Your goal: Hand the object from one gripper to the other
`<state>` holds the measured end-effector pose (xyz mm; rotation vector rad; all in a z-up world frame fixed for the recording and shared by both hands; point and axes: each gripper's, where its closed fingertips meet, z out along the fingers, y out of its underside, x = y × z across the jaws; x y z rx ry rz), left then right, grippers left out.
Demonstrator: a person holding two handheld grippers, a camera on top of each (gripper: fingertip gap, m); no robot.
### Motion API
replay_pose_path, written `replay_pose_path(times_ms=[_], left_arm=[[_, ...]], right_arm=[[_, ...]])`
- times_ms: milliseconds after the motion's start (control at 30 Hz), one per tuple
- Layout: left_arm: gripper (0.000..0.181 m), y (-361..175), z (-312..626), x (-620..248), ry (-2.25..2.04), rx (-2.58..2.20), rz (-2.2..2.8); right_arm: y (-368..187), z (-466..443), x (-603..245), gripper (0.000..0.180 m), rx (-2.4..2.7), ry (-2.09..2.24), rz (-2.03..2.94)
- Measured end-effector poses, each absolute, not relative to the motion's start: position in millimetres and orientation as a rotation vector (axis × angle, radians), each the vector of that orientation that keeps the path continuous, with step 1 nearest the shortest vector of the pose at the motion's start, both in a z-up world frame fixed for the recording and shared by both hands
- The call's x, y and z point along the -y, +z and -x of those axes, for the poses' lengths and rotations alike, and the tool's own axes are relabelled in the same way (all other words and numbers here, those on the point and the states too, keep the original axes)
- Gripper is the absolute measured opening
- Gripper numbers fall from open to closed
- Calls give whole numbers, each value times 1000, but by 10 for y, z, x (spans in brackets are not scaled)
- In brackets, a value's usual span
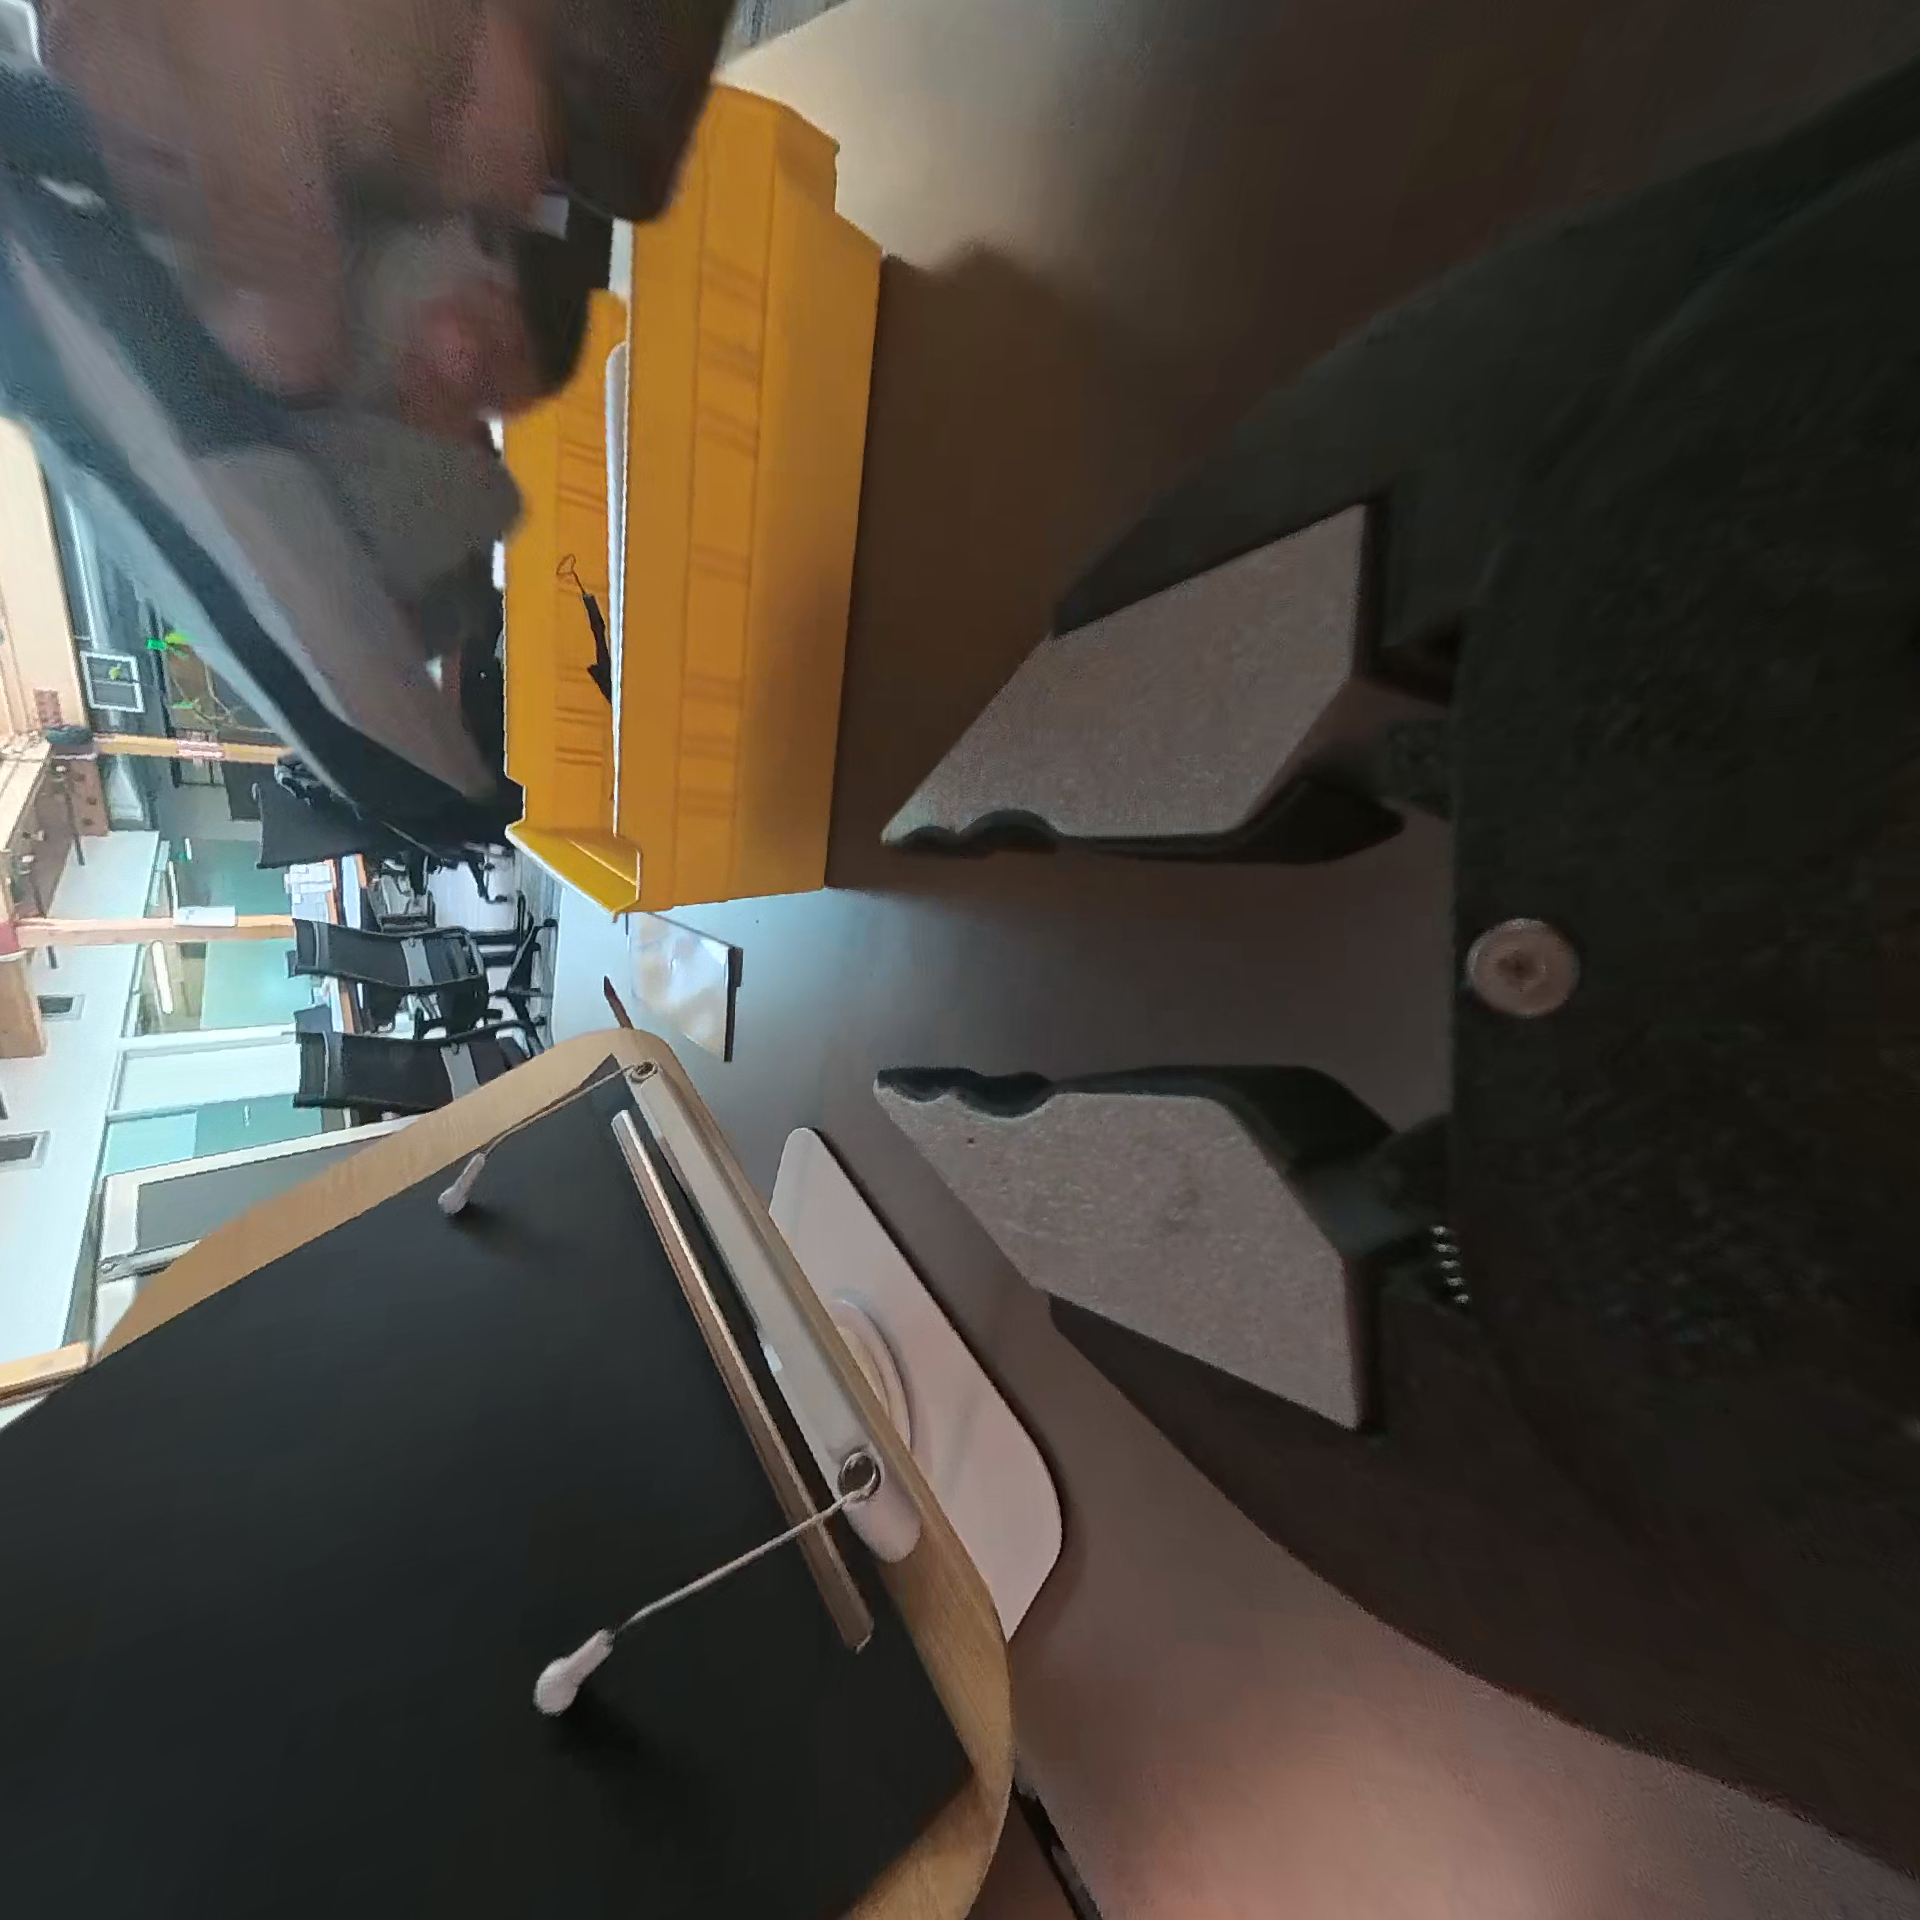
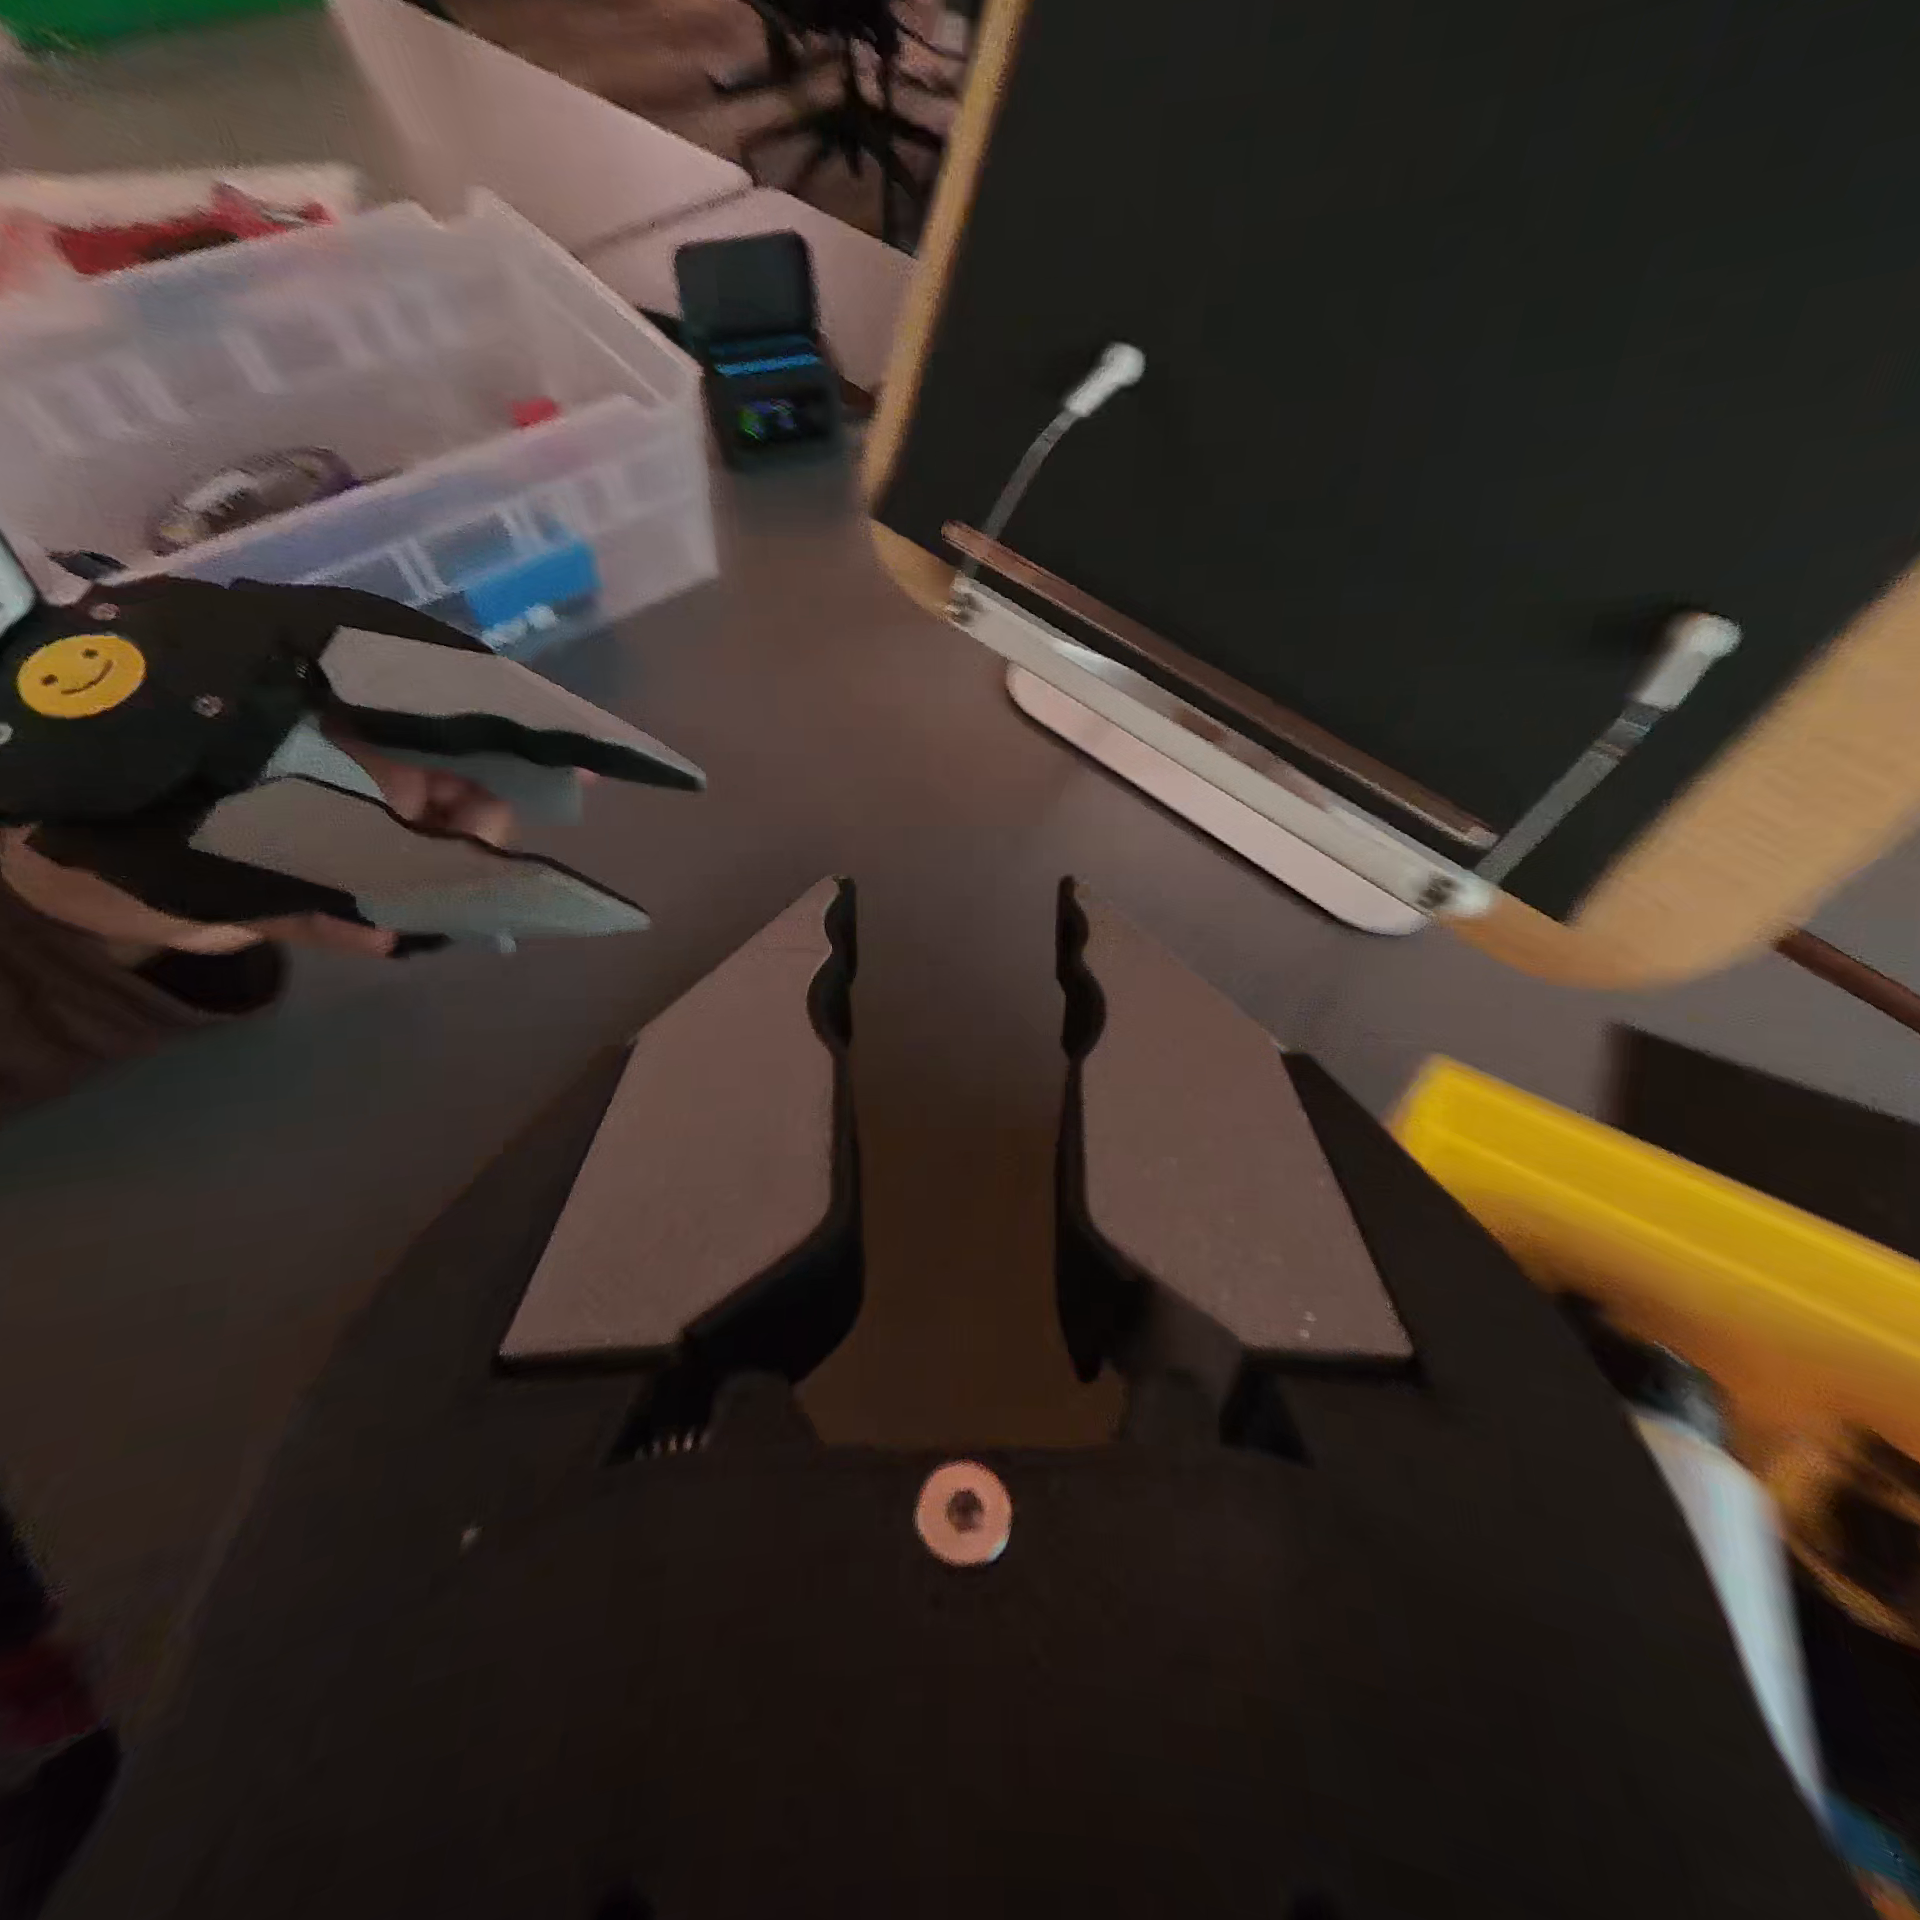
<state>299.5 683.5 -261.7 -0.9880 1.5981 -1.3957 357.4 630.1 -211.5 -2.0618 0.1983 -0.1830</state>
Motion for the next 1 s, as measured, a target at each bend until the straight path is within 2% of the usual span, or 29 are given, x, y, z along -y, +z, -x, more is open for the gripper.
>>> replay_pose_path(times_ms=[233,433,533,633,733,800,900,1000], left_arm=[[31,-2582,-3004,-6940,-1341,-1553,976],[29,-2670,-3012,-6821,-1277,-1615,930],[30,-2598,-2974,-6775,-1229,-1614,870],[25,-2276,-2793,-6762,-1220,-1464,802],[28,-1993,-2461,-6743,-1223,-1473,806],[30,-1792,-2250,-6997,-1129,-1469,870],[42,-1669,-1957,-7615,-985,-1507,1054],[41,-1825,-1753,-8485,-766,-1485,1252]], right_arm=[[-3132,-3694,-7052,45,-192,-281,2098],[-3588,-3782,-7160,44,-84,-387,2220],[-3617,-3740,-7178,44,-56,-396,2240],[-3621,-3716,-7176,44,-42,-386,2241],[-3608,-3700,-7181,44,-45,-345,2231],[-3596,-3691,-7186,44,-52,-313,2222],[-3567,-3676,-7204,45,-71,-270,2202],[-3550,-3644,-7221,44,-76,-231,2189]])
